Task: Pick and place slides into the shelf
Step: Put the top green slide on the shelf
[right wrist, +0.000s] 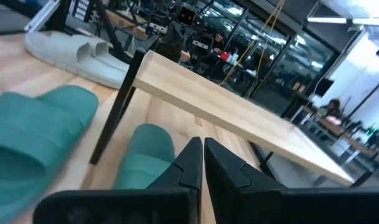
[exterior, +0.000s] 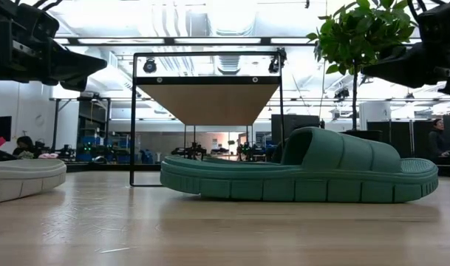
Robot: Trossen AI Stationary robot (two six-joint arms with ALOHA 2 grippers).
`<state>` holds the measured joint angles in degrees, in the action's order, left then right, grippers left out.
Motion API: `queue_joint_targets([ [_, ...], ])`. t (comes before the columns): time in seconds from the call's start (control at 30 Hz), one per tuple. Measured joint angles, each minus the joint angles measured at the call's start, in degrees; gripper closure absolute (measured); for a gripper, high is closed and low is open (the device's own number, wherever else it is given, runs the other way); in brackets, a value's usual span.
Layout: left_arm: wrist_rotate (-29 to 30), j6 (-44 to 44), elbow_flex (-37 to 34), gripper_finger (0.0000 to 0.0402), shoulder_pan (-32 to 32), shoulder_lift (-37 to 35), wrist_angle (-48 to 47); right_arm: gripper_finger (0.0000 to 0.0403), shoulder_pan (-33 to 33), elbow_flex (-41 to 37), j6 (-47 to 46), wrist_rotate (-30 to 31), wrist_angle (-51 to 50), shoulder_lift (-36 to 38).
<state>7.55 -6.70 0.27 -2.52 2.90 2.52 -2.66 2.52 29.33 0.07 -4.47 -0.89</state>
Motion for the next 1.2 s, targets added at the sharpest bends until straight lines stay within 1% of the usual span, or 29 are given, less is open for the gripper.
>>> queue_joint_targets([
  [0.1, 0.0, -0.1, 0.0, 0.0402, 0.0, 0.0, 0.0, 0.0394, 0.0, 0.0, -0.5, 0.0, 0.0, 0.0],
  [0.17, 0.0, -0.2, 0.0, 0.0402, 0.0, 0.0, 0.0, 0.0394, 0.0, 0.0, -3.1, 0.0, 0.2, 0.0],
  [0.23, 0.0, 0.2, 0.0, 0.0402, 0.0, 0.0, 0.1, 0.0394, 0.0, 0.0, -6.2, -0.1, 2.7, -0.1],
  [0.27, 0.0, 0.2, 0.0, 0.0402, 0.0, 0.0, 0.0, 0.0394, 0.0, 0.0, -8.9, -0.3, 4.5, -0.2],
  [0.37, 0.0, 0.2, 0.0, 0.0402, 0.0, 0.1, 0.1, 0.0394, 0.0, 0.0, -23.5, -1.5, 8.4, -0.3],
  [0.4, 0.0, 0.1, 0.0, 0.0402, 0.0, 0.1, 0.1, 0.0394, 0.0, 0.0, -25.4, -1.5, 10.2, -0.4],
  [0.5, 0.0, -0.9, 0.0, 0.0402, 0.0, 0.0, 1.8, 0.0394, 0.0, 0.0, -23.7, -1.5, 14.1, -0.7],
  [0.67, 0.0, -1.7, 0.0, 0.0402, 0.0, 0.1, 9.0, 0.0394, 0.0, 0.0, -23.3, -1.5, 14.7, -1.2],
  [0.83, 0.2, -3.0, 0.0, 0.0395, 0.0, 1.6, 16.8, 0.0388, 0.0, 0.0, -22.3, 0.2, 20.6, -3.9],
  [0.93, 0.3, -3.2, 0.0, 0.0376, 0.0, 4.5, 20.2, 0.0363, 0.0, 0.0, -19.7, 2.6, 24.5, -7.1],
  [1.0, 0.3, -3.3, 0.0, 0.0358, 0.0, 7.3, 22.4, 0.0338, 0.0, 0.0, -18.2, 3.6, 26.6, -9.9],
  [1.07, 0.3, -4.3, 0.6, 0.0334, 0.0, 10.3, 24.5, 0.0307, 0.0, 0.0, -17.2, 3.2, 28.8, -13.0],
  [1.13, 0.3, -5.5, 2.7, 0.0309, 0.0, 13.6, 24.7, 0.0275, 0.0, 0.0, -15.9, 2.5, 31.9, -16.1],
  [1.2, 0.3, -6.2, 5.2, 0.0284, 0.0, 17.1, 27.0, 0.0246, 0.0, 0.0, -14.2, 1.5, 36.0, -19.1],
])
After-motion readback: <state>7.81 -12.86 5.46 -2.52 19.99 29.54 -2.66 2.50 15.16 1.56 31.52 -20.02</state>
